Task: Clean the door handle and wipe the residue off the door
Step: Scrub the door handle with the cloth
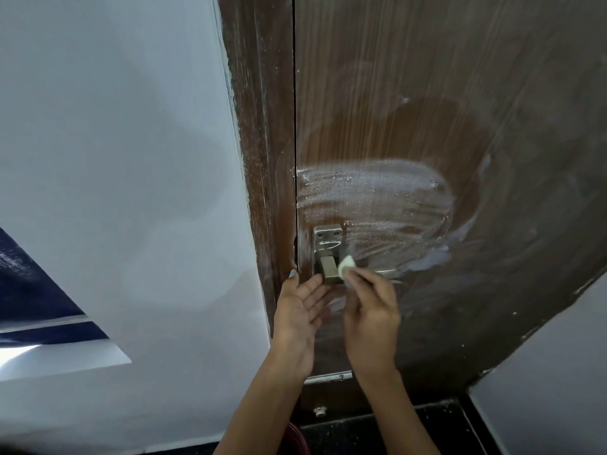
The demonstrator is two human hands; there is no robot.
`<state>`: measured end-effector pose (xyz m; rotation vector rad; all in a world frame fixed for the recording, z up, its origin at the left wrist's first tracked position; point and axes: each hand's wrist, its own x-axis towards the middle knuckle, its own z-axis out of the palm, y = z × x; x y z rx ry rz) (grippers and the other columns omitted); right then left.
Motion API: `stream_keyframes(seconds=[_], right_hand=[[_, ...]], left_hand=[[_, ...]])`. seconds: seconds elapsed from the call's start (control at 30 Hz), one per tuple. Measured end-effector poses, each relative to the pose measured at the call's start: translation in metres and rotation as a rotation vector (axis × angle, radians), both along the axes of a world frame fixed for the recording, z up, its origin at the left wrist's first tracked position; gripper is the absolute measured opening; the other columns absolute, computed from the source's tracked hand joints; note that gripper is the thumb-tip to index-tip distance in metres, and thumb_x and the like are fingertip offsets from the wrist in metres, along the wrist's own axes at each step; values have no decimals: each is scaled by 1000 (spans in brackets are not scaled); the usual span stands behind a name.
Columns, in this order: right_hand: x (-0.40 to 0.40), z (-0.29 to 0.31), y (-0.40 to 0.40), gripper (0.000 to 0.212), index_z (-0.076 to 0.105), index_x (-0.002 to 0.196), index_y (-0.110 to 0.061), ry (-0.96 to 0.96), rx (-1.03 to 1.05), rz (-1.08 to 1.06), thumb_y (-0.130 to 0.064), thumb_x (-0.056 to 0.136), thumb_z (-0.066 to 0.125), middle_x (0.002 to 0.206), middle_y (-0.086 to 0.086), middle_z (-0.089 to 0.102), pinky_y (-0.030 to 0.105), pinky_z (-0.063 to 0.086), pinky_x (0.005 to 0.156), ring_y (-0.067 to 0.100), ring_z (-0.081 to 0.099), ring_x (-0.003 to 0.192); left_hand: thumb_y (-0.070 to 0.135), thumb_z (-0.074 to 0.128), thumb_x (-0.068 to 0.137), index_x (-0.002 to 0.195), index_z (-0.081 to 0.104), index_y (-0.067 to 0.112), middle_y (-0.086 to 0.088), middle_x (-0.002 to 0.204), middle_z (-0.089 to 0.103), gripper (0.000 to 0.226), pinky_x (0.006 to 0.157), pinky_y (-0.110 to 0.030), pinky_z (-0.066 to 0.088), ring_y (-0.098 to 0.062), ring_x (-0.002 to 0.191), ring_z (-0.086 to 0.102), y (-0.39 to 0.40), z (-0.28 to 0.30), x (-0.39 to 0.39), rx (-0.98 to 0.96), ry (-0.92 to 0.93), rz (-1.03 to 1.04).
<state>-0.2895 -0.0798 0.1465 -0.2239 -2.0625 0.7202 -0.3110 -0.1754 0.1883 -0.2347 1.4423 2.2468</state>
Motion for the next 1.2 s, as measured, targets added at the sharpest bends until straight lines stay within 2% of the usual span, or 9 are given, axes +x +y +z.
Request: stream_keyframes(seconds=[0.13, 0.33, 0.47, 0.6, 0.7, 0.8, 0.97, 1.07, 1.2], right_hand=[[-2, 7, 1, 27, 67, 106, -2, 3, -123, -118, 5, 81, 62, 104, 12, 60, 16, 47, 87, 12, 53, 98], [4, 11, -20, 31, 68, 106, -6, -79, -15, 87, 4, 77, 65, 103, 5, 62, 17, 46, 87, 13, 58, 94], [-7, 35, -12, 25, 68, 104, -5, 106, -127, 3, 2, 82, 61, 103, 6, 63, 13, 49, 86, 11, 62, 92], [-33, 47, -15, 25, 71, 96, 0, 65, 46, 57, 11, 74, 69, 99, 12, 68, 23, 50, 86, 19, 63, 93], [-33, 37, -12, 23, 74, 89, -3, -55, 147, 70, 9, 69, 73, 91, 8, 71, 17, 49, 81, 17, 65, 85], [-34, 37, -6, 21, 73, 89, -4, -16, 40, 25, 9, 72, 70, 89, 8, 70, 23, 54, 77, 18, 67, 82], [-41, 40, -22, 22, 74, 88, -2, 32, 105, 81, 11, 71, 69, 90, 8, 68, 15, 46, 82, 19, 63, 86], [-36, 38, -21, 23, 74, 83, -5, -61, 119, 64, 12, 67, 70, 87, 5, 67, 18, 52, 75, 16, 63, 81], [-39, 42, -15, 23, 72, 87, 0, 72, 5, -16, 15, 71, 66, 90, 10, 68, 22, 51, 81, 19, 63, 85]], left_hand=[[48, 27, 98, 122, 59, 12, -6, 118, 67, 54, 93, -31, 43, -17, 108, 62, -2, -2, -1, -28, 13, -18], [47, 27, 99, 108, 68, 9, -10, 104, 73, 57, 93, -36, 44, -24, 104, 64, -7, 0, -3, 8, -41, -5], [44, 27, 99, 112, 64, 6, -12, 109, 71, 55, 87, -34, 46, -24, 103, 64, -11, 1, -3, 1, -74, 24], [43, 29, 99, 111, 65, 6, -12, 105, 71, 53, 80, -34, 47, -24, 97, 64, -11, 0, -2, 2, -91, 40], [44, 29, 99, 108, 66, 8, -10, 102, 73, 52, 87, -37, 46, -24, 98, 65, -14, 0, -3, 12, -82, 27], [44, 28, 99, 103, 67, 12, -7, 103, 74, 51, 99, -41, 40, -22, 101, 64, -17, -2, -4, 2, -82, 30], [43, 30, 99, 105, 67, 8, -10, 101, 73, 50, 78, -34, 47, -24, 94, 64, -14, -2, -4, 5, -129, 53], [43, 30, 99, 106, 66, 8, -10, 102, 72, 51, 78, -34, 47, -24, 93, 64, -14, -2, -6, 1, -122, 52], [44, 30, 99, 106, 67, 10, -6, 98, 75, 50, 82, -34, 47, -22, 98, 66, -14, -5, -5, 4, -95, 41]])
